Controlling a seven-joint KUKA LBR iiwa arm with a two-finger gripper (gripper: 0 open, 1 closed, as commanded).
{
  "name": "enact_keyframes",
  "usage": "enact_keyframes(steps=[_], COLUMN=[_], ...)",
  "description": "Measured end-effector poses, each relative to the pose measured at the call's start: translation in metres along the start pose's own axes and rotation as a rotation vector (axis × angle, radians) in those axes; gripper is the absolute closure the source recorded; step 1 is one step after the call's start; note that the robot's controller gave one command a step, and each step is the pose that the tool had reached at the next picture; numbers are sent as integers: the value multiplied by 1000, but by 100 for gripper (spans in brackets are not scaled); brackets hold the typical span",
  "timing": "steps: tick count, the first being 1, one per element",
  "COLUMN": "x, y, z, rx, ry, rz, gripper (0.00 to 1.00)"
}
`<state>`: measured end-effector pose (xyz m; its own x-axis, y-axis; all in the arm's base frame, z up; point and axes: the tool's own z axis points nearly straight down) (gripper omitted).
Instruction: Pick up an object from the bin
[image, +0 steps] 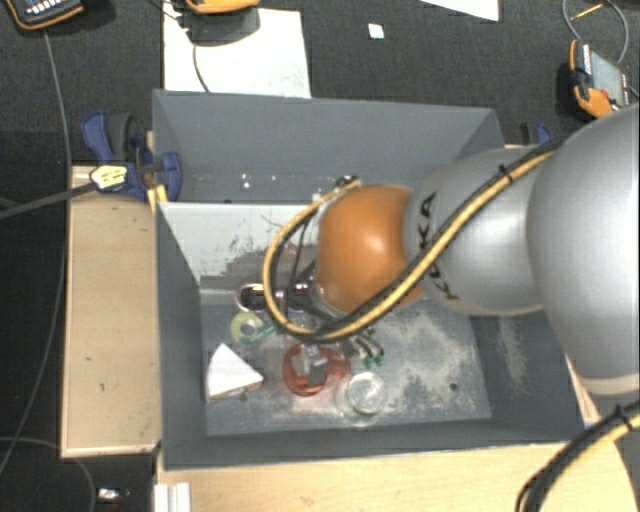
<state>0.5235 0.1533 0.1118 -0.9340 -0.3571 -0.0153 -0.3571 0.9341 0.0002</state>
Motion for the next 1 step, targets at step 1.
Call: enact_keyframes(steps=[1], x=[-1], y=[6], z=[-118], rx=[0], ry=[-4], rz=[1], gripper=[100])
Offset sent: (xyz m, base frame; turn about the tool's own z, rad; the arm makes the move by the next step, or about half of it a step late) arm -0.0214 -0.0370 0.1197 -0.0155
